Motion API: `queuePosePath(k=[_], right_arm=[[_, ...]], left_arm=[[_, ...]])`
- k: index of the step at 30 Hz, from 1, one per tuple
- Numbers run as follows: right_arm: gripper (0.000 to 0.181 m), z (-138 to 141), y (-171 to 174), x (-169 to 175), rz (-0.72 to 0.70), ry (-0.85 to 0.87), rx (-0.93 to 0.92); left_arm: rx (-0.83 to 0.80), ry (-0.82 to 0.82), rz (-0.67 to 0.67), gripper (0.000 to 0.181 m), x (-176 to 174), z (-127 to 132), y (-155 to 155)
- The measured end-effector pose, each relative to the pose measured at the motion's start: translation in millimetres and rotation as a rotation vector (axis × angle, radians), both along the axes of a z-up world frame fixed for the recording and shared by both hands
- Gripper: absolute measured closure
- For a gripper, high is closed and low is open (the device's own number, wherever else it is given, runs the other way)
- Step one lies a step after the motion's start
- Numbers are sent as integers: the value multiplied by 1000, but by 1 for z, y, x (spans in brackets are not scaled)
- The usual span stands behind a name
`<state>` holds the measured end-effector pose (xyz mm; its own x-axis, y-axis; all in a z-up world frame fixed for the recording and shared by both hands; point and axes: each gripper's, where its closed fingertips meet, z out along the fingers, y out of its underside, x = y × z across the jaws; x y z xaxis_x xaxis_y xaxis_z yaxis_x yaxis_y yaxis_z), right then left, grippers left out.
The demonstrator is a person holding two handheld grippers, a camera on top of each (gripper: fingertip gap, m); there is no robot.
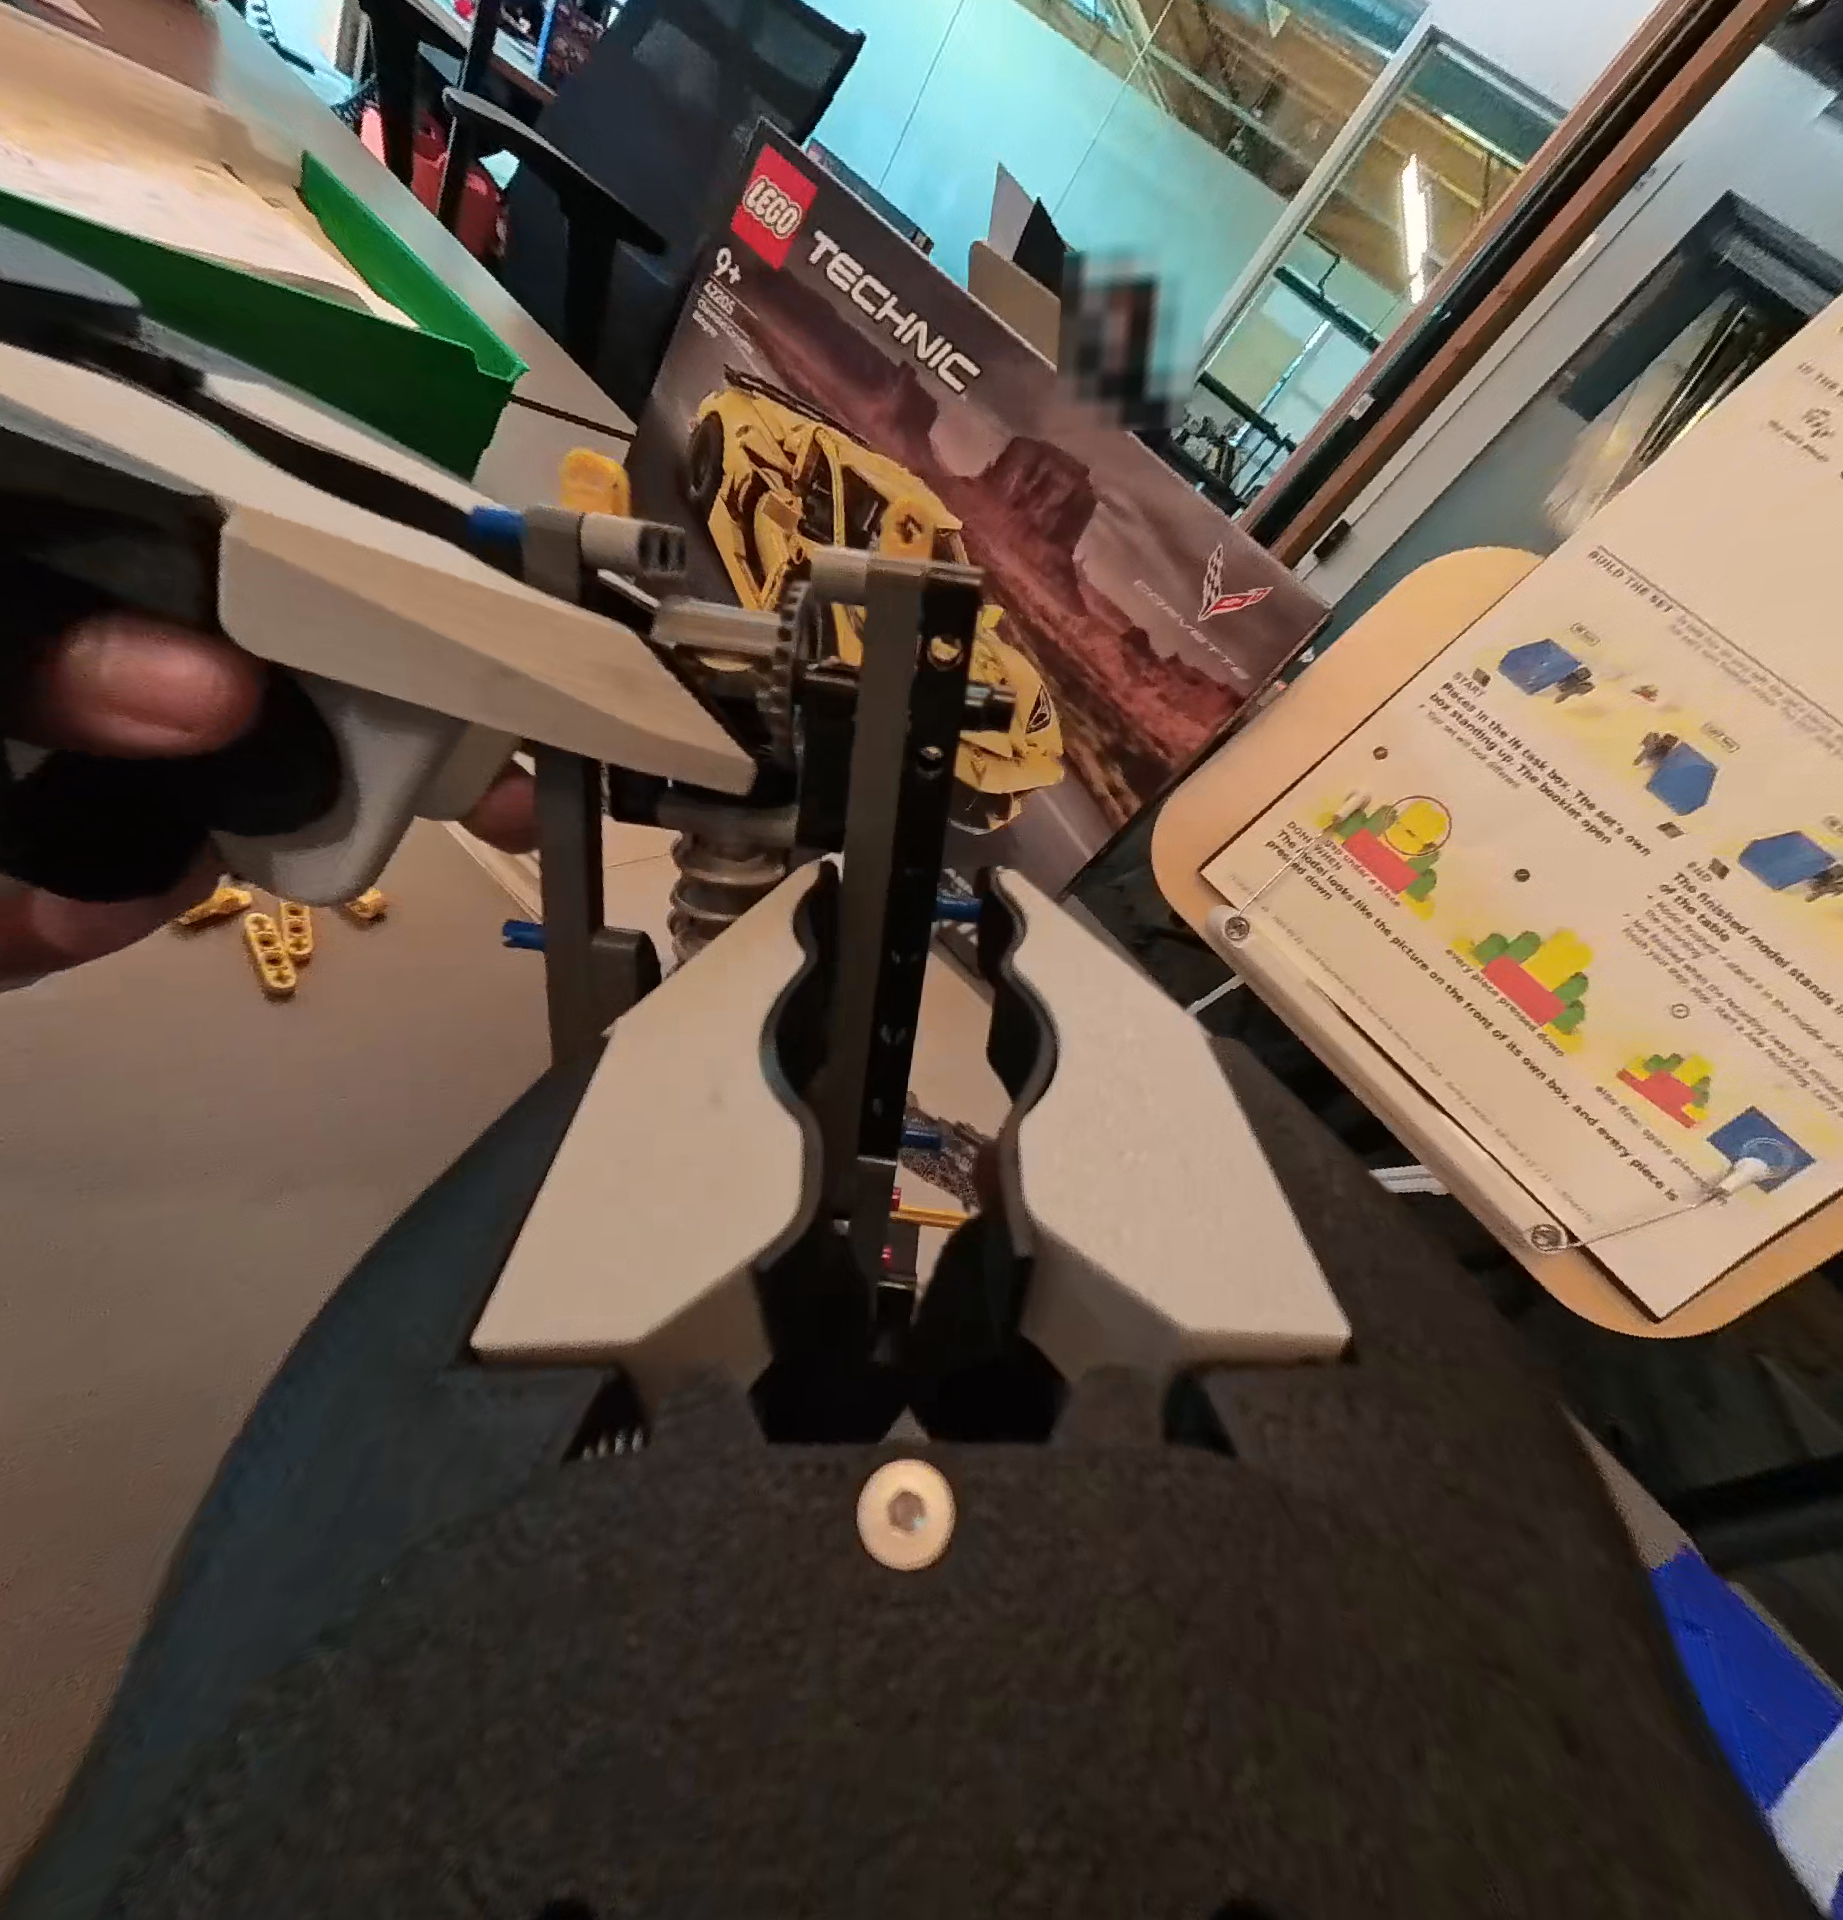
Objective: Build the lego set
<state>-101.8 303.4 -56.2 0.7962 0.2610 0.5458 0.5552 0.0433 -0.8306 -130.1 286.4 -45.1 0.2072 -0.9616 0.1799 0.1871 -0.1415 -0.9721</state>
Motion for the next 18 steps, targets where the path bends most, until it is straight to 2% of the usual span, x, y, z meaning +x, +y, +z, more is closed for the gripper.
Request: queuePosePath(k=[5, 10, 12, 14, 16, 18], right_arm=[[157, -1, 1, 1, -9, 25, -15], [156, -4, -2, -2, 59, 200, -88], [138, -10, -9, 4, 104, 256, -125], [132, -20, -18, 11, 149, 310, -176], [126, -38, -19, 22, 95, 219, -188], [126, -50, -20, 17, 76, 107, -174]], left_arm=[[-20, -4, -13, 160, 1, 0, 2], [-27, -4, -32, 159, -1, -3, 2], [-25, -5, -31, 159, -4, -4, 4], [-14, -14, -60, 159, -8, -5, 2], [-22, -14, -71, 159, -12, -6, 6], [-49, -15, -81, 159, -14, -7, 10]])
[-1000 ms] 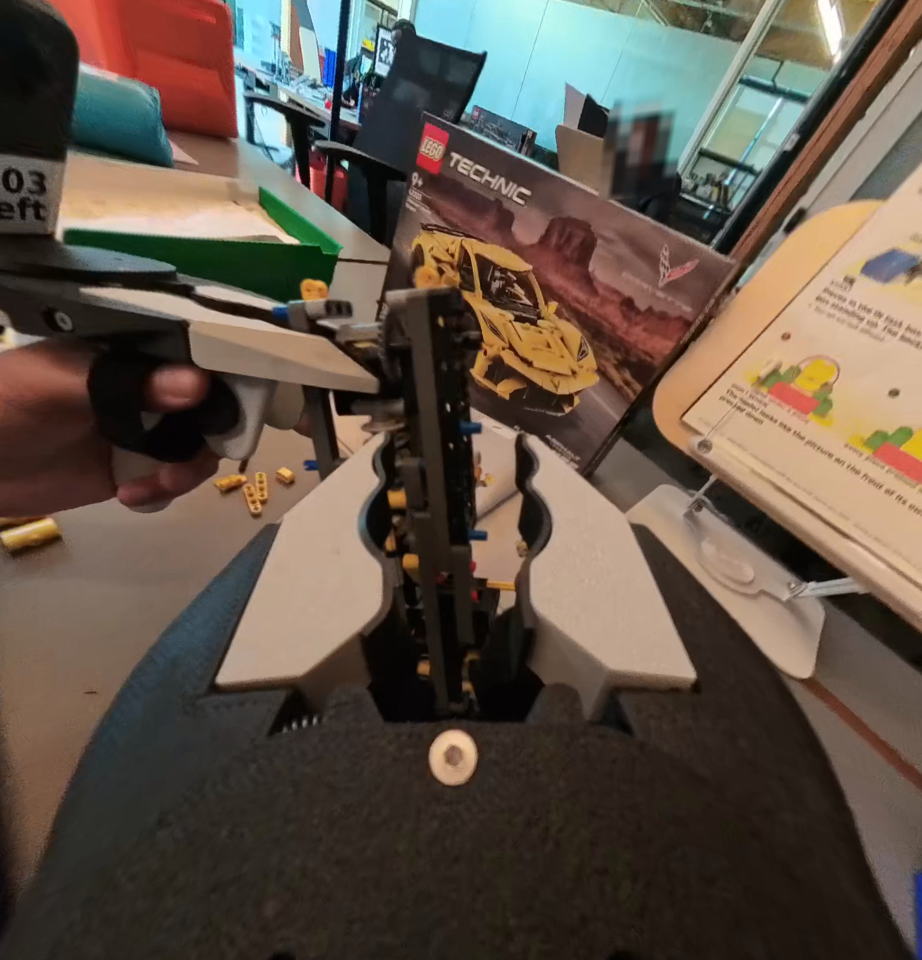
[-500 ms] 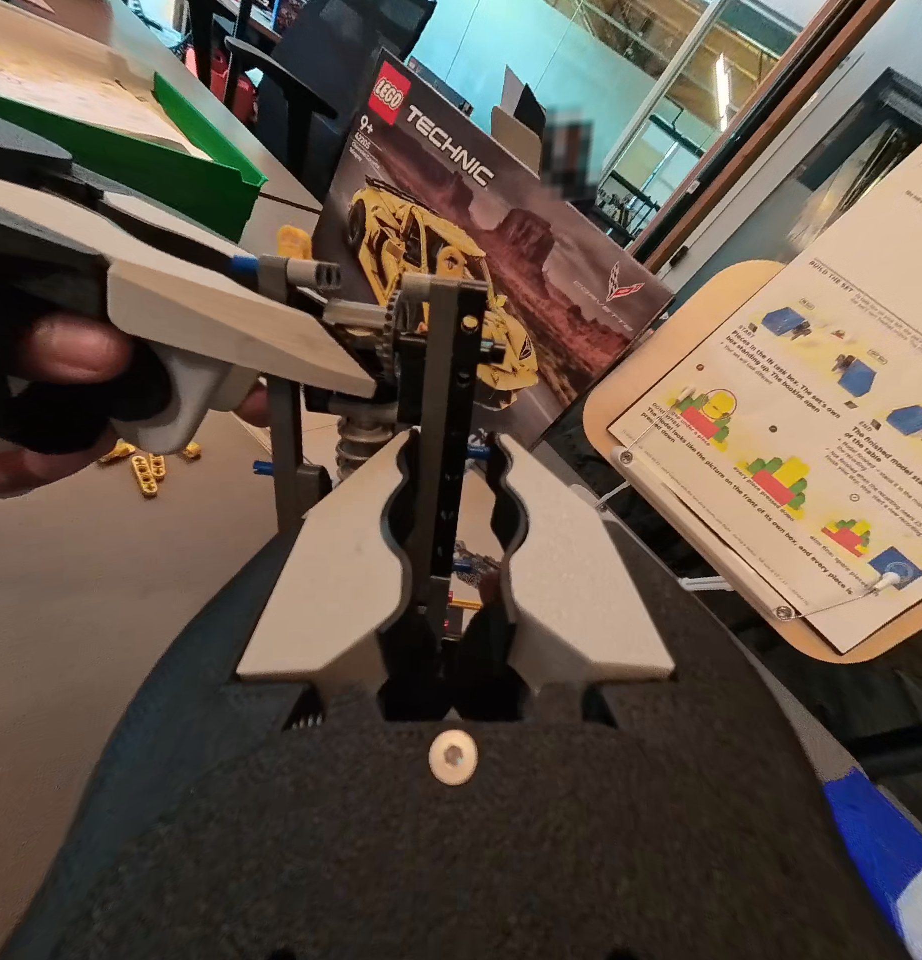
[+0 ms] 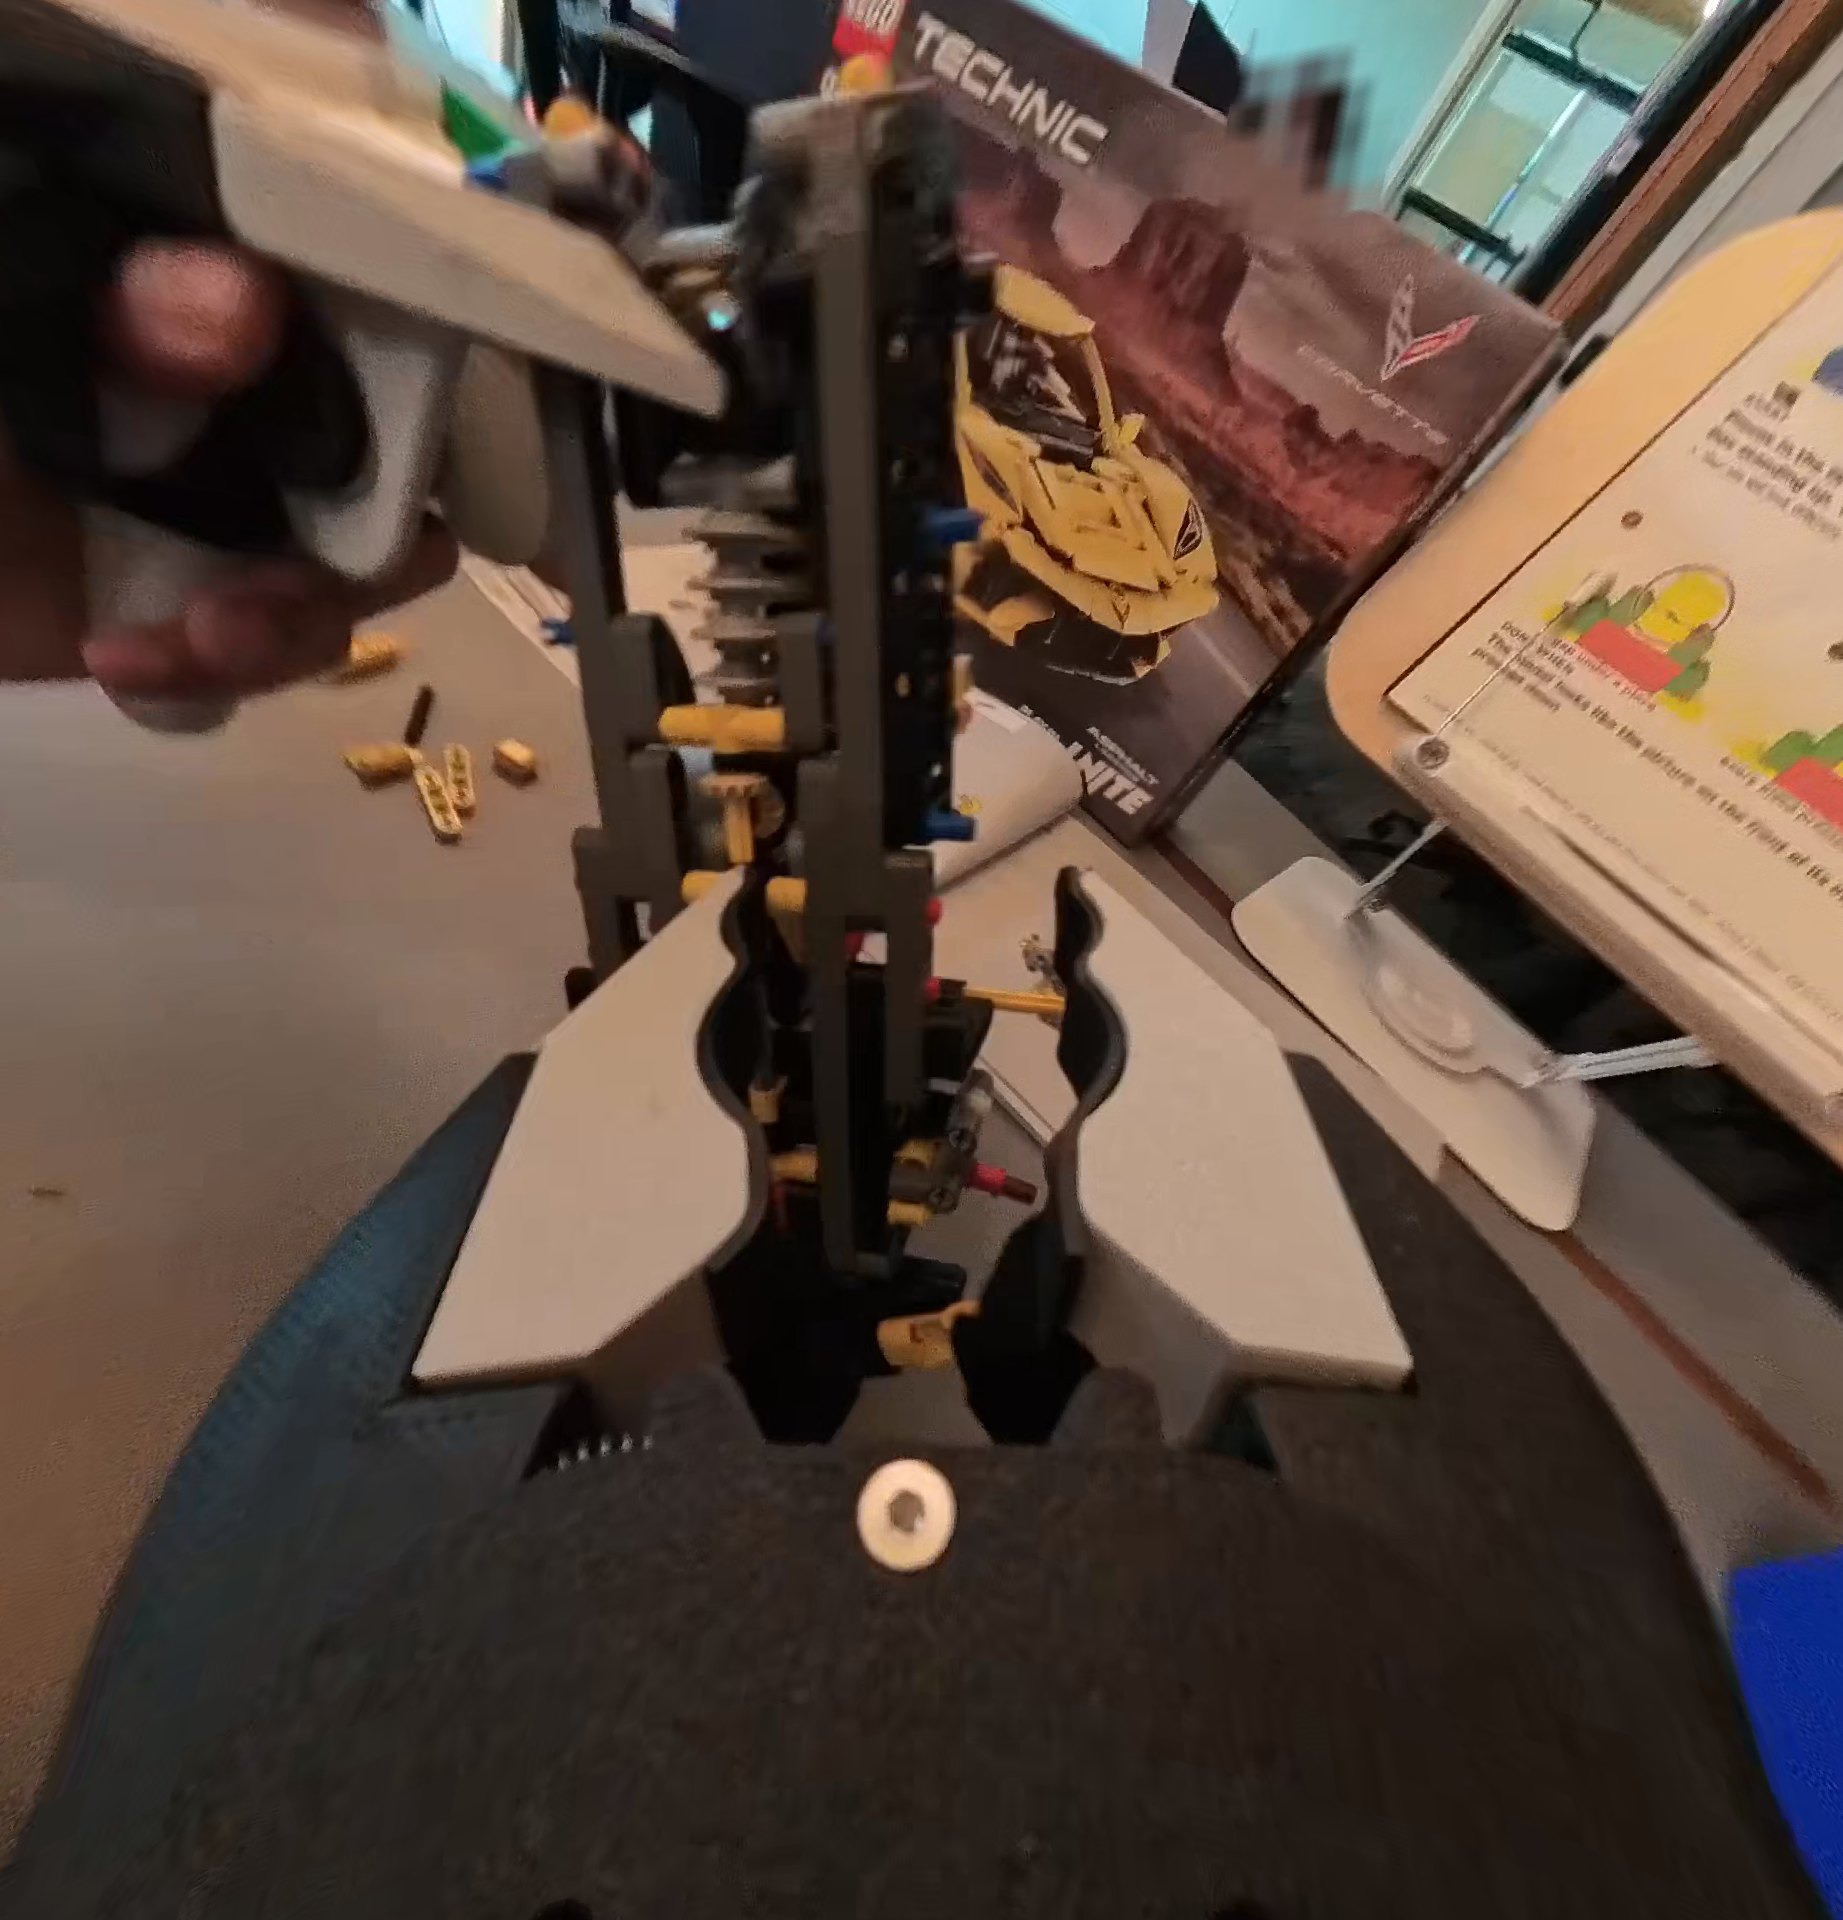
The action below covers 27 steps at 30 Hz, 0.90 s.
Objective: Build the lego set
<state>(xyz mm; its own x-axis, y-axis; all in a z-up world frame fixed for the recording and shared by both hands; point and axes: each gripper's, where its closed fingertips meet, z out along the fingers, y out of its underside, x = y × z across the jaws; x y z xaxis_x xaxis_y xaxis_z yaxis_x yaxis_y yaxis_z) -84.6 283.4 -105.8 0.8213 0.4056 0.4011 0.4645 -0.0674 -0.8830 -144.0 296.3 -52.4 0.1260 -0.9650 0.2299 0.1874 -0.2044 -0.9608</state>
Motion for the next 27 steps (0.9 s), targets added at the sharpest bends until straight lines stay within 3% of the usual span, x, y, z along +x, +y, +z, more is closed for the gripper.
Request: queuePosePath(k=[6, 14, 16, 18, 22, 25, 27], right_arm=[[147, 2, 3, -11, -27, -63, 72], [145, 3, -6, -19, -13, -100, 91], [142, 8, -23, -28, 100, -23, 19], [132, 8, -53, -41, 318, 101, -129], [138, 31, -85, -23, 574, 401, -274], [133, 18, -93, -18, 744, 403, -378], [133, 15, -87, -22, 838, 367, -353]], left_arm=[[54, 1, -69, 159, -2, 2, -8], [147, -4, -180, 158, -12, 0, -16], [229, -31, -246, 158, -19, 2, -31], [337, -58, -319, 159, -26, 1, -49], [402, -84, -462, 159, -38, -2, -78], [404, -98, -561, 160, -43, -3, -95], [401, -103, -578, 159, -43, -2, -97]])
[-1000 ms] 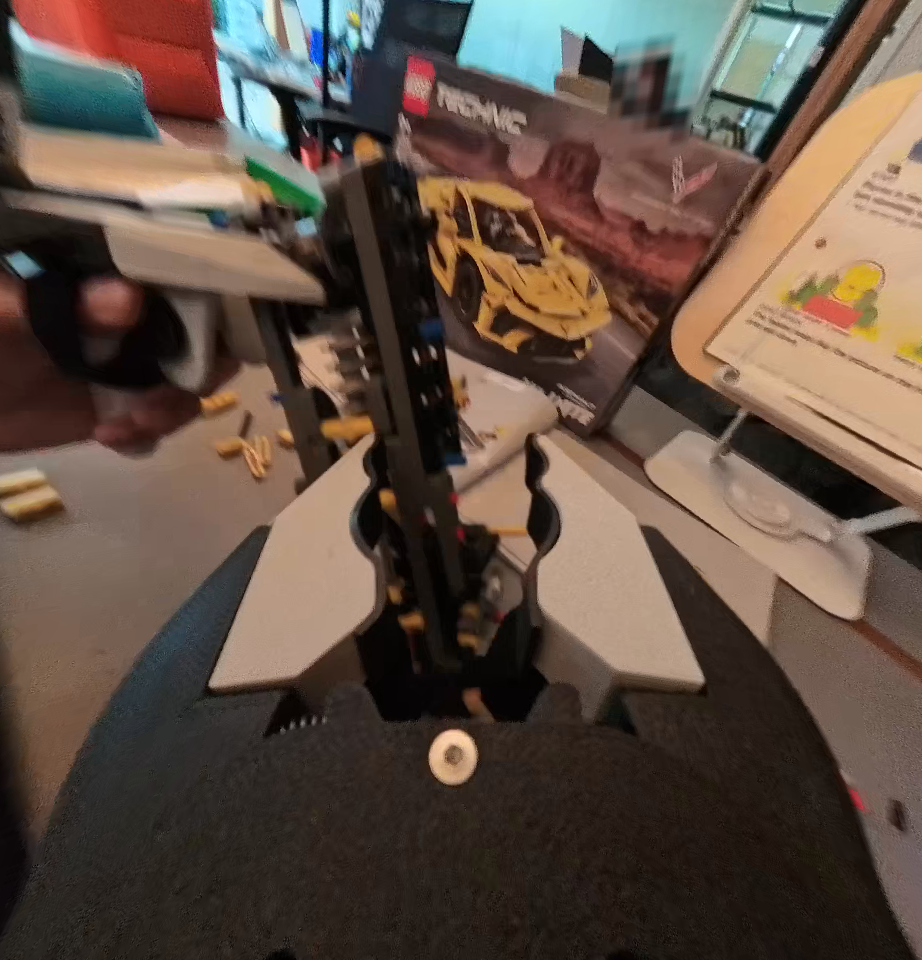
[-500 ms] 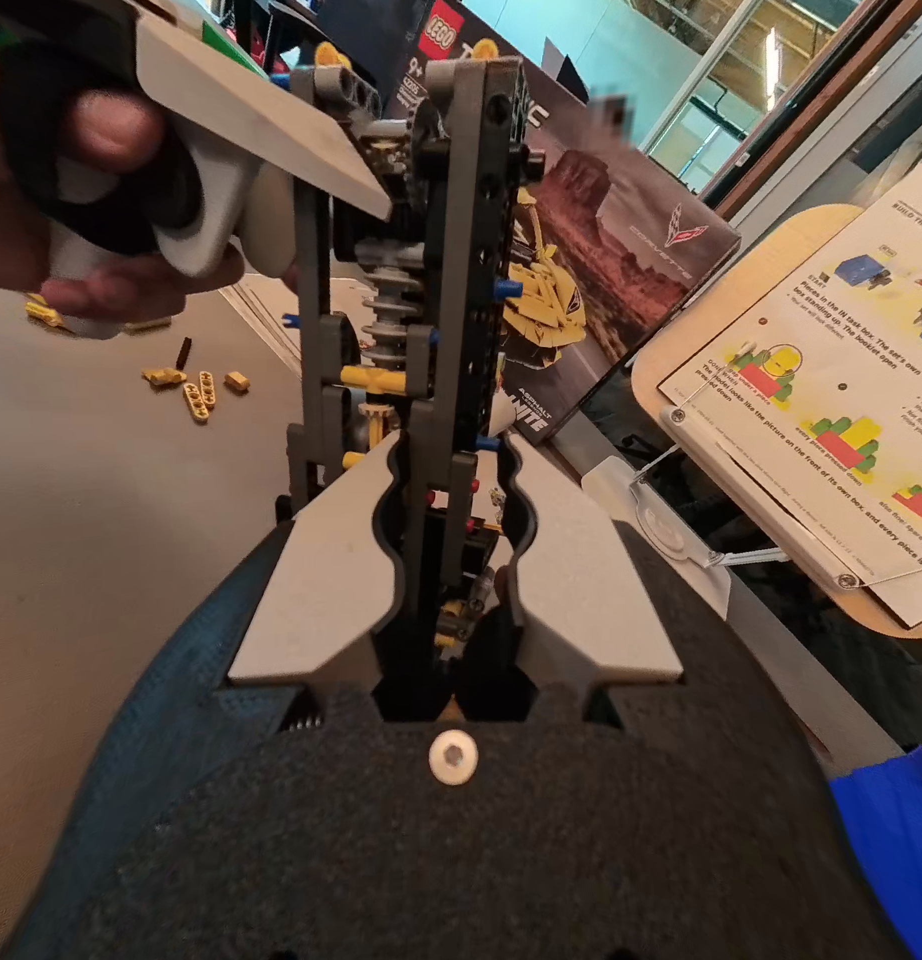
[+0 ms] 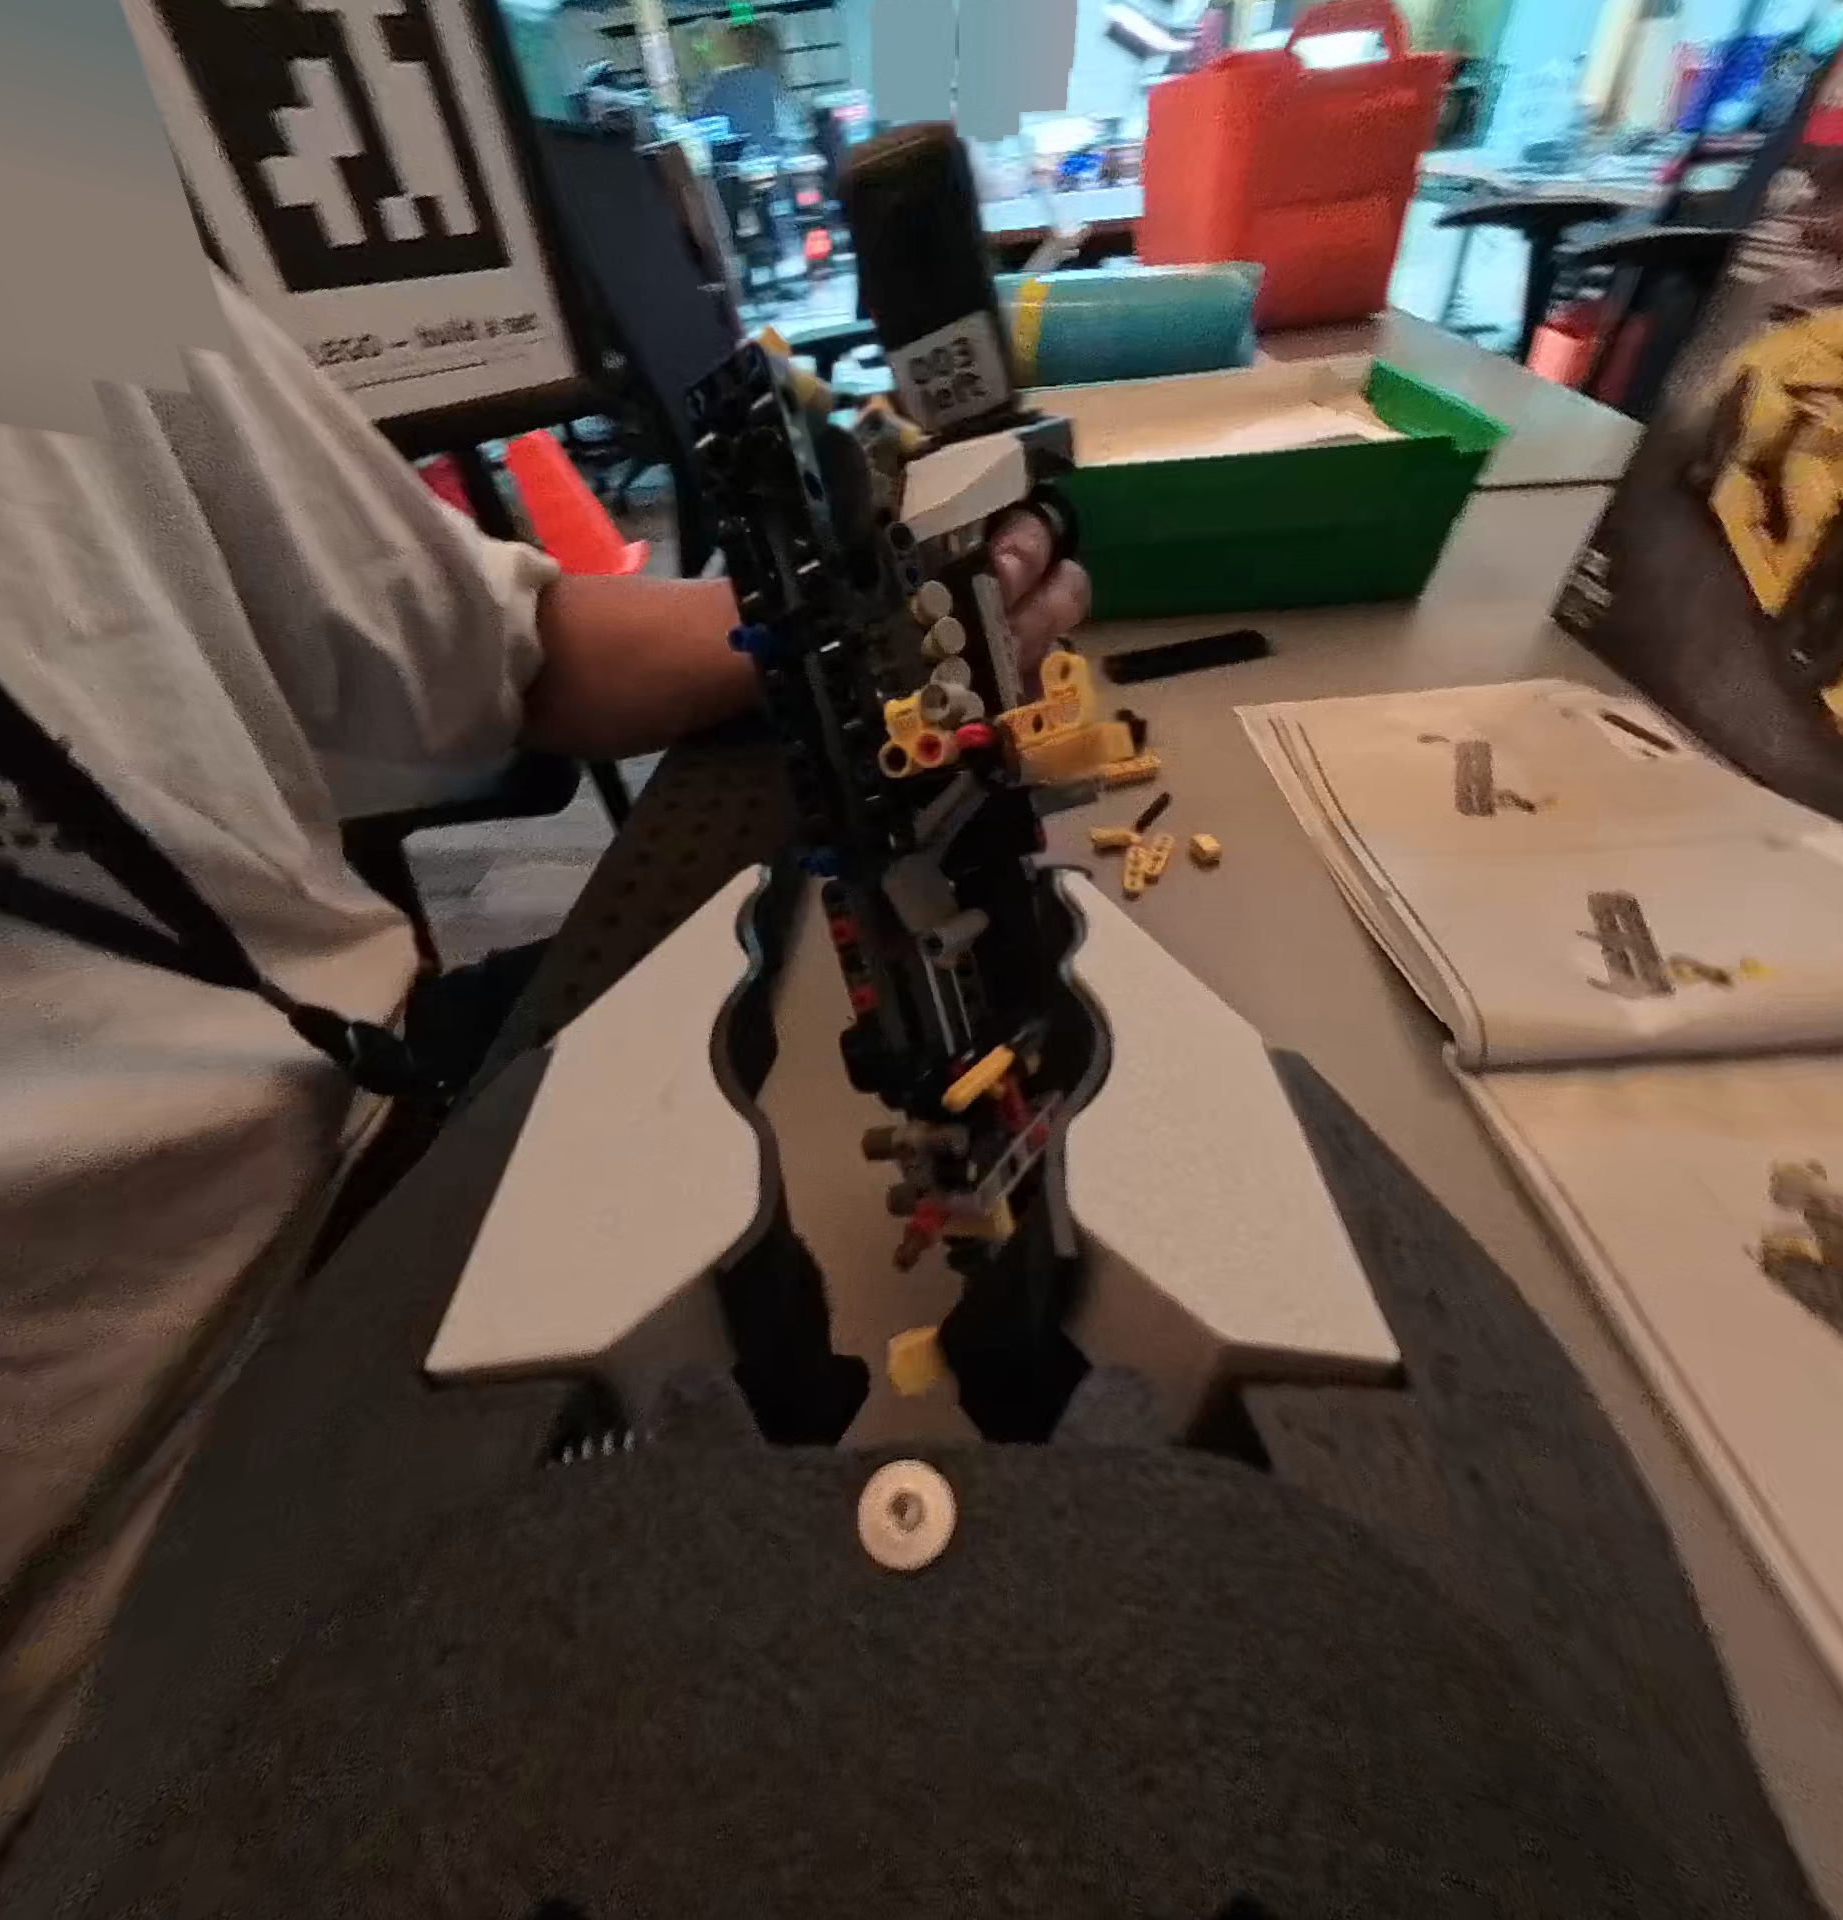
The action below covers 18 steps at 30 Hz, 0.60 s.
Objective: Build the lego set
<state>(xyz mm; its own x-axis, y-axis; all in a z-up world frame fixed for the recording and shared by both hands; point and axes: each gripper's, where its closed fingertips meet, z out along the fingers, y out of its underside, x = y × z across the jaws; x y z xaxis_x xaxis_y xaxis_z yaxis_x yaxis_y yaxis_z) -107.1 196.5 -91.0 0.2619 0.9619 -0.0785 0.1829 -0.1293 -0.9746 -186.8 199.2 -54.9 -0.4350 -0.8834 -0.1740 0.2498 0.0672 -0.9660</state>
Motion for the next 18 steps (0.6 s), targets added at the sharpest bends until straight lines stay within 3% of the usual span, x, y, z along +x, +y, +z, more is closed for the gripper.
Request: queuePosePath(k=[5, 11, 18], right_arm=[[133, -8, 16, -21, 174, -141, 30], [126, -6, 10, -30, 497, -45, -316], [133, -7, 20, -34, 555, 55, -399]], left_arm=[[-7, 4, -20, 160, -2, -1, -2], [-20, -9, -73, 160, -7, 2, -8], [-33, -14, -96, 160, -11, 3, -7]])
